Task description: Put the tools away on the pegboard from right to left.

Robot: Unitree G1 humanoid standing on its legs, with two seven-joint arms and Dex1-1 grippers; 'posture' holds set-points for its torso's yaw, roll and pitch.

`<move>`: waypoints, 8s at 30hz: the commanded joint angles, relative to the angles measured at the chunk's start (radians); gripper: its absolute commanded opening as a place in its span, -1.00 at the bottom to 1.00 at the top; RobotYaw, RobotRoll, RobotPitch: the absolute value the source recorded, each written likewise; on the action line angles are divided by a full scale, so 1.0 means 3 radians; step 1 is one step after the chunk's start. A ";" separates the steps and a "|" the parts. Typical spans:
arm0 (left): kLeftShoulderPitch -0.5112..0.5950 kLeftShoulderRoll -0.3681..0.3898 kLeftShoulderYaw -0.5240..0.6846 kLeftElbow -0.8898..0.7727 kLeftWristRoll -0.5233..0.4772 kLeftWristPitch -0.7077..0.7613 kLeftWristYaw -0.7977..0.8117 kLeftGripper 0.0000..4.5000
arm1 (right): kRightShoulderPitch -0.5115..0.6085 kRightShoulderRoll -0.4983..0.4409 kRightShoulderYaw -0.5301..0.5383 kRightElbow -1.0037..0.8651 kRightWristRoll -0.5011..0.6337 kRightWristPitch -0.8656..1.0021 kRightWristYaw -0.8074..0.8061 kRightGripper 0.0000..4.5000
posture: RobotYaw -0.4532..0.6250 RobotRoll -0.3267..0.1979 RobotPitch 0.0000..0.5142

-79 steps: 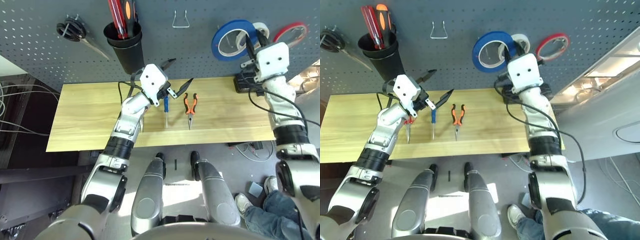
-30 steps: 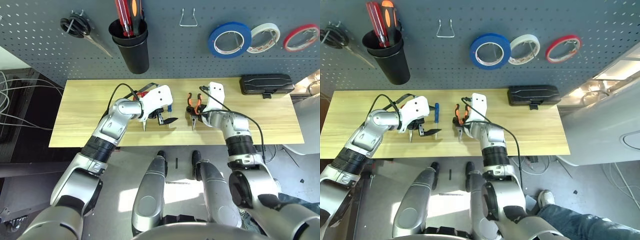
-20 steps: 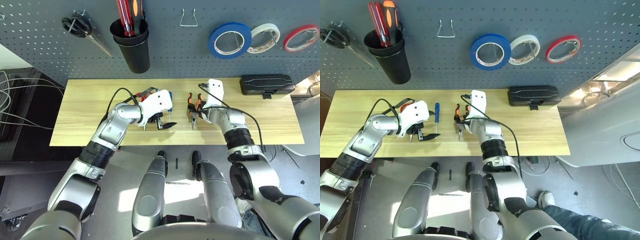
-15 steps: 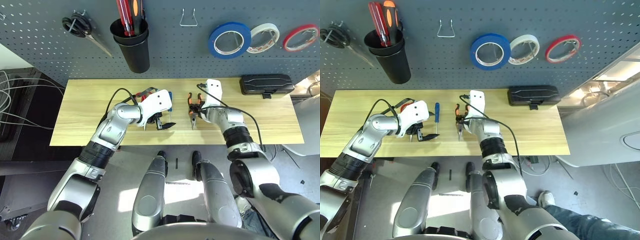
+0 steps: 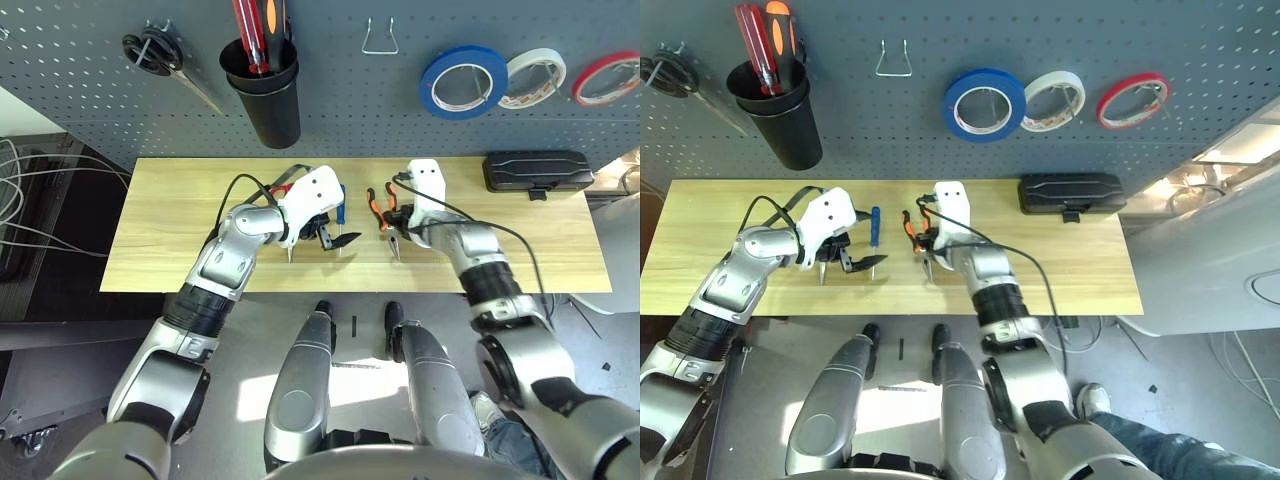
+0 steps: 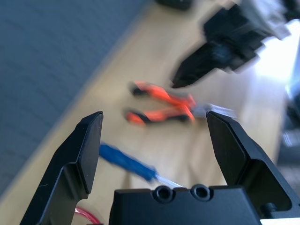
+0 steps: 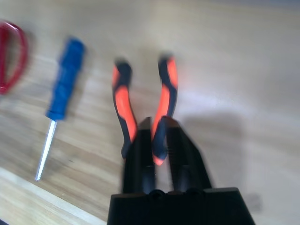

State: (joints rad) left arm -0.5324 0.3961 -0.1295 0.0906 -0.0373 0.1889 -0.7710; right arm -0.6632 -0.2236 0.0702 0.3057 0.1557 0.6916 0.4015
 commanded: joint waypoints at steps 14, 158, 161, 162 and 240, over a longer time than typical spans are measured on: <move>0.0193 -0.0021 0.0153 -0.0183 -0.0277 -0.0195 0.0135 1.00 | 0.0096 -0.0318 0.0046 -0.0499 0.0076 0.0197 0.0347 -0.83 | 0.07 0.25 0.50; -0.0396 -0.0281 0.0528 0.0153 -0.0668 -0.0871 0.0488 1.00 | -0.1433 0.0824 -0.0117 0.0254 -0.0298 -0.2965 -0.0357 -0.11 | 0.14 0.25 0.60; -0.0391 -0.0273 0.0532 0.0158 -0.0662 -0.0868 0.0489 1.00 | -0.1483 0.0836 -0.0119 0.0182 -0.0281 -0.2978 -0.0366 -0.11 | 0.15 0.25 0.60; -0.0391 -0.0271 0.0534 0.0160 -0.0660 -0.0868 0.0490 1.00 | -0.1498 0.0840 -0.0122 0.0152 -0.0267 -0.2968 -0.0365 -0.11 | 0.15 0.25 0.60; -0.0665 -0.0215 -0.0326 0.1605 0.0347 0.0089 0.0443 1.00 | 0.1275 -0.0466 -0.0148 -0.1853 0.0442 0.0134 0.0247 0.98 | 0.07 0.25 0.54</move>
State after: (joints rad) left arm -0.7439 0.3422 -0.2133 0.5140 0.0419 0.1793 -0.6616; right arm -0.3055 -0.3669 0.0353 -0.2675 0.2568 0.6532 0.4793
